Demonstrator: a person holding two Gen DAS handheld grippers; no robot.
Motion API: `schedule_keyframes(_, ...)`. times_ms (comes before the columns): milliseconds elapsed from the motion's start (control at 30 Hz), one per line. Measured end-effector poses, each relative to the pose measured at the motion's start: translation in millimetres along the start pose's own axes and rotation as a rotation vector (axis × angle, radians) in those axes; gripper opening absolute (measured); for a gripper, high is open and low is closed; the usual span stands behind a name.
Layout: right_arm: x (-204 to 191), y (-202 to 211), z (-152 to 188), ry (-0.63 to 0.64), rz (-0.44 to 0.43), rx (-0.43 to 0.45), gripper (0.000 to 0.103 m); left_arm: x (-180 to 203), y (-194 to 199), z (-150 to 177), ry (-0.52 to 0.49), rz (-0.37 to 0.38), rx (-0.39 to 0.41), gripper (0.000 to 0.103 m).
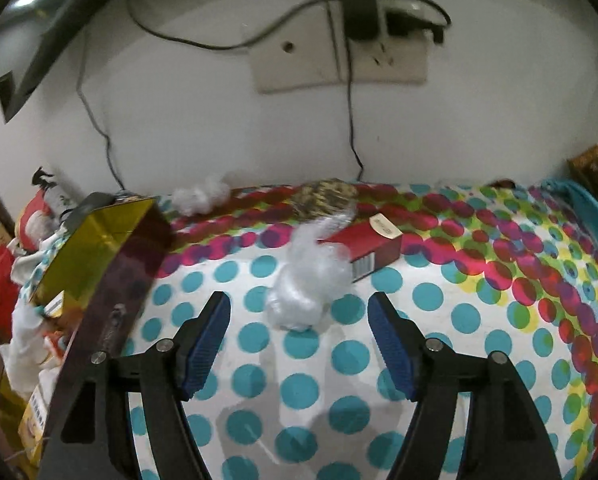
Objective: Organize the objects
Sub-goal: 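Grasp the clear plastic bag with the right gripper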
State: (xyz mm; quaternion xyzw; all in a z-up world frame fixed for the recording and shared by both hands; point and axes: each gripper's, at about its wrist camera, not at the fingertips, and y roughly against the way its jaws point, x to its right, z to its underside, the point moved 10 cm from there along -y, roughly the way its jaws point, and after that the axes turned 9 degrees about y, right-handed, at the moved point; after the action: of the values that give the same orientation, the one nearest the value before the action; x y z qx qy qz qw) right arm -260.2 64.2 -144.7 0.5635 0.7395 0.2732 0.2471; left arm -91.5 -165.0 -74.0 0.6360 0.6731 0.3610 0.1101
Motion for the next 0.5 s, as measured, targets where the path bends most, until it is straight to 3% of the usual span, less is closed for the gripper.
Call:
schedule_keyframes(167, 6, -17, -1, -0.017, 0.003, -0.028, 0.069, 15, -6, -1, -0.049, -0.018, 0.017, 0.080)
schedule_keyframes(400, 5, -32, -2, 0.012, 0.026, -0.052, 0.067, 48, -23, 1, -0.110, -0.003, -0.017, 0.080)
schedule_keyframes(433, 6, -35, -1, 0.013, 0.026, -0.060, 0.061, 53, -24, 0, -0.121, -0.003, -0.014, 0.080)
schedule_keyframes(467, 6, -37, 0, 0.007, 0.010, -0.070, 0.046, 59, -26, -2, -0.132, -0.006, -0.010, 0.080)
schedule_keyframes(500, 7, -38, 1, 0.002, -0.001, -0.076, 0.037, 66, -30, -4, -0.145, -0.006, -0.008, 0.080)
